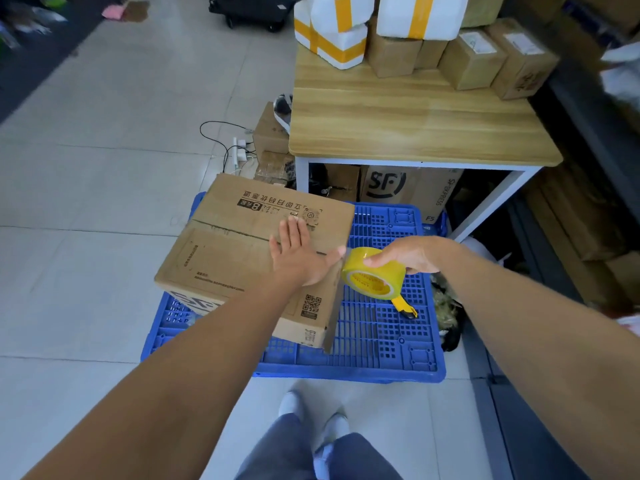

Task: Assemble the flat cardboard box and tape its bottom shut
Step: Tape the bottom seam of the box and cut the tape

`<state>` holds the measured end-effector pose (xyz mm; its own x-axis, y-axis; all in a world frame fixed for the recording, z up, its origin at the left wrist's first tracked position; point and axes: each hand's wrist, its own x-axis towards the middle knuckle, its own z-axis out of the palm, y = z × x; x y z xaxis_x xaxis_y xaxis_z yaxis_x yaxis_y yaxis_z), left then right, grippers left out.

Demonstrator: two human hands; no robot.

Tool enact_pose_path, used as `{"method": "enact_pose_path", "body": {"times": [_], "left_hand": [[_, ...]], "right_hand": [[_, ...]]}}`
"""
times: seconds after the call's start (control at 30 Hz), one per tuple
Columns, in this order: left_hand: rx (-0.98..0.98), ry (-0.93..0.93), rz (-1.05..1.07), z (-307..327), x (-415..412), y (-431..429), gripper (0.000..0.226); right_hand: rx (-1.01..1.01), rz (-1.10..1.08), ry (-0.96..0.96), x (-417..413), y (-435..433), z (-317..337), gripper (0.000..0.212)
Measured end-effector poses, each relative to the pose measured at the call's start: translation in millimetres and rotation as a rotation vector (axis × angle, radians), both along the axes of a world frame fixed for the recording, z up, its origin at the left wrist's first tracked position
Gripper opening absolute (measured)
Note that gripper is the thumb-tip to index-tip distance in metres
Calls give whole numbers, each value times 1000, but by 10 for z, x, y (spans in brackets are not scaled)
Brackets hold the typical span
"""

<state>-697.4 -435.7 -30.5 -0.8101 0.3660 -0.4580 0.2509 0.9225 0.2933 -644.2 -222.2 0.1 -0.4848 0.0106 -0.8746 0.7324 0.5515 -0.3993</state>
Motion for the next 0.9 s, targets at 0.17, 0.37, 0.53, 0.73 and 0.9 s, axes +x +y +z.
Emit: {"method": "enact_pose_path", "body": {"times": [0.17, 0.37, 0.53, 0.73, 0.9], "left_hand": [[-74, -2, 19, 11, -56, 2, 123], [-89, 15, 30, -9, -97, -12, 127], [-113, 70, 72, -74, -81, -76, 126], [-83, 153, 259, -154, 117, -147, 107], [-145, 178, 405, -140, 453, 119, 123]], "right_hand": [[235, 127, -27, -11, -47, -70, 131], [411, 218, 60, 169, -68, -346, 134], [340, 289, 86, 109, -153, -514, 123], [189, 364, 141, -25, -152, -654, 84], [108, 422, 167, -10, -29, -777, 100]]}}
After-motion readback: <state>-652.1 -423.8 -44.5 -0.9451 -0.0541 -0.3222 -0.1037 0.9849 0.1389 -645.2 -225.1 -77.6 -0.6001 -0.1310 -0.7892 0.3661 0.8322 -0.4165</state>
